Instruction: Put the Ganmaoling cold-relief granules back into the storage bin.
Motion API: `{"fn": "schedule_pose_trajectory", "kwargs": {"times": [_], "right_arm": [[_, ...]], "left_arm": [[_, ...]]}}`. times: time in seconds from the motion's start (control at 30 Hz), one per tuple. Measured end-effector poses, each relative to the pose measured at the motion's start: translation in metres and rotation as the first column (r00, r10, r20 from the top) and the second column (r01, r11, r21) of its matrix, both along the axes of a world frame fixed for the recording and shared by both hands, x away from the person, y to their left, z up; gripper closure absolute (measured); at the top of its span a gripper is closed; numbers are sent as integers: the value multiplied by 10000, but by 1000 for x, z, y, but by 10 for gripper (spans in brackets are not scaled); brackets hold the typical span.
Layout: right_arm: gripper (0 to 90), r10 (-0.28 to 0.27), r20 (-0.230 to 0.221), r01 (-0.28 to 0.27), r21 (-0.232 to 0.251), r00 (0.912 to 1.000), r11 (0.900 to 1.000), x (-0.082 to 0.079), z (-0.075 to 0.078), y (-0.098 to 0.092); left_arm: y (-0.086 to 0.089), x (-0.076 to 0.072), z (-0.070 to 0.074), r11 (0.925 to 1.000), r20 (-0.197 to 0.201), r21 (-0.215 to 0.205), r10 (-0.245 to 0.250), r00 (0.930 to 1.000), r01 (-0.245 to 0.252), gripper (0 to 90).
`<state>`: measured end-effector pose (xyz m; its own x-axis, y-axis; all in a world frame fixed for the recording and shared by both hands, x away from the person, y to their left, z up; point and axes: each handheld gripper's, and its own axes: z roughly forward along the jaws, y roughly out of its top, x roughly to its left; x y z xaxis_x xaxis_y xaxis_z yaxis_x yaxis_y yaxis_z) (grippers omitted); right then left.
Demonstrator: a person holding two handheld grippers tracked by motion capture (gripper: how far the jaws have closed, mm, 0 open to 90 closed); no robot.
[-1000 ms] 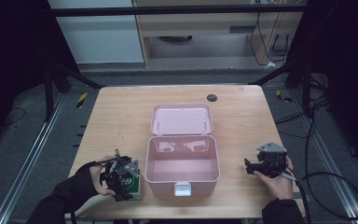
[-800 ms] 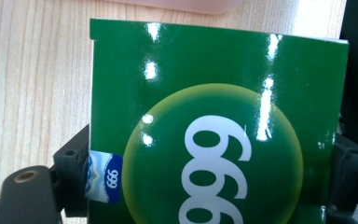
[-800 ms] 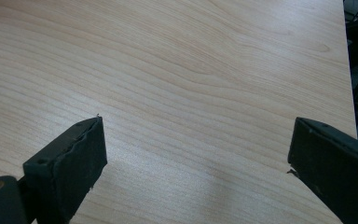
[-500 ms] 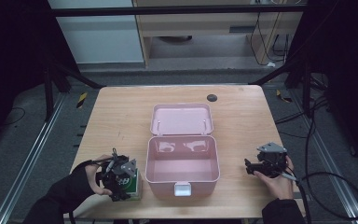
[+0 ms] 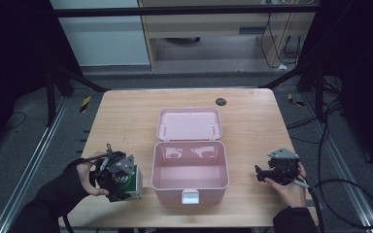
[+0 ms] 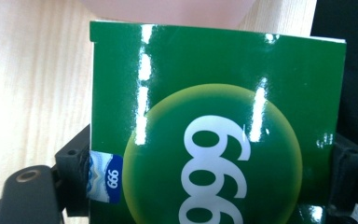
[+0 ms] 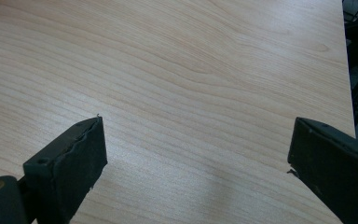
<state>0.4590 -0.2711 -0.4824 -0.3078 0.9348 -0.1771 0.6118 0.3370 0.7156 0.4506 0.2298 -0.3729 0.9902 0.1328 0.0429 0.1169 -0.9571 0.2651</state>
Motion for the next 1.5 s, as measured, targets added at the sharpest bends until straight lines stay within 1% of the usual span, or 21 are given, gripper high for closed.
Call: {"fn": "schedule_pose_trajectory", "kwargs": {"times": [0.07, 0.17, 0.3, 0.5, 0.57, 0.6, 0.73, 0.77, 0.87, 1.03, 1.17, 1.2, 1.27, 1.5], "right_arm": [[48, 6, -6, -6, -3, 10000, 10000, 0, 0, 0], [47, 13, -5, -13, -14, 10000, 10000, 0, 0, 0], [47, 15, -7, -15, -37, 10000, 10000, 0, 0, 0], [47, 14, -5, -14, -48, 10000, 10000, 0, 0, 0], [47, 29, -19, -29, -37, 10000, 10000, 0, 0, 0], [47, 28, -22, -28, -40, 10000, 10000, 0, 0, 0], [47, -13, -20, 13, -15, 10000, 10000, 0, 0, 0], [47, -3, -24, 3, -25, 10000, 10000, 0, 0, 0], [46, -11, -18, 11, -32, 10000, 10000, 0, 0, 0], [46, -11, -19, 11, -34, 10000, 10000, 0, 0, 0], [46, 8, -34, -8, -25, 10000, 10000, 0, -1, 0], [46, 7, -32, -7, -25, 10000, 10000, 0, -1, 0], [46, -4, -26, 4, -14, 10000, 10000, 0, -1, -1], [46, -37, -29, 37, 34, 10000, 10000, 0, -1, -1]], "left_arm": [[1, 0, 6, 10000, 143, -3, 48, 9999, -48, 142], [1, 0, 13, 9998, 223, -127, 161, 9996, -158, 142], [0, 1, 22, 9997, 255, -170, 162, 9995, -158, 142], [-2, 3, 35, 9994, 403, -272, 216, 9990, -205, 142], [-3, 4, 40, 9993, 389, -320, 210, 9990, -198, 142], [-4, 5, 42, 9993, 455, -309, 225, 9987, -211, 142], [-7, 6, 48, 9994, 539, -302, 206, 9983, -190, 142], [-8, 6, 50, 9996, 577, -242, 158, 9982, -145, 142], [-11, 7, 52, 9997, 573, -199, 161, 9982, -150, 142], [-15, 10, 59, 9993, 606, -308, 222, 9979, -204, 142], [-18, 13, 67, 9995, 708, -320, 91, 9974, -68, 143], [-19, 13, 68, 9991, 688, -411, 159, 9975, -131, 142], [-21, 13, 70, 9989, 711, -449, 151, 9974, -120, 142], [-28, 16, 77, 9989, 725, -459, 104, 9973, -71, 142]]}}
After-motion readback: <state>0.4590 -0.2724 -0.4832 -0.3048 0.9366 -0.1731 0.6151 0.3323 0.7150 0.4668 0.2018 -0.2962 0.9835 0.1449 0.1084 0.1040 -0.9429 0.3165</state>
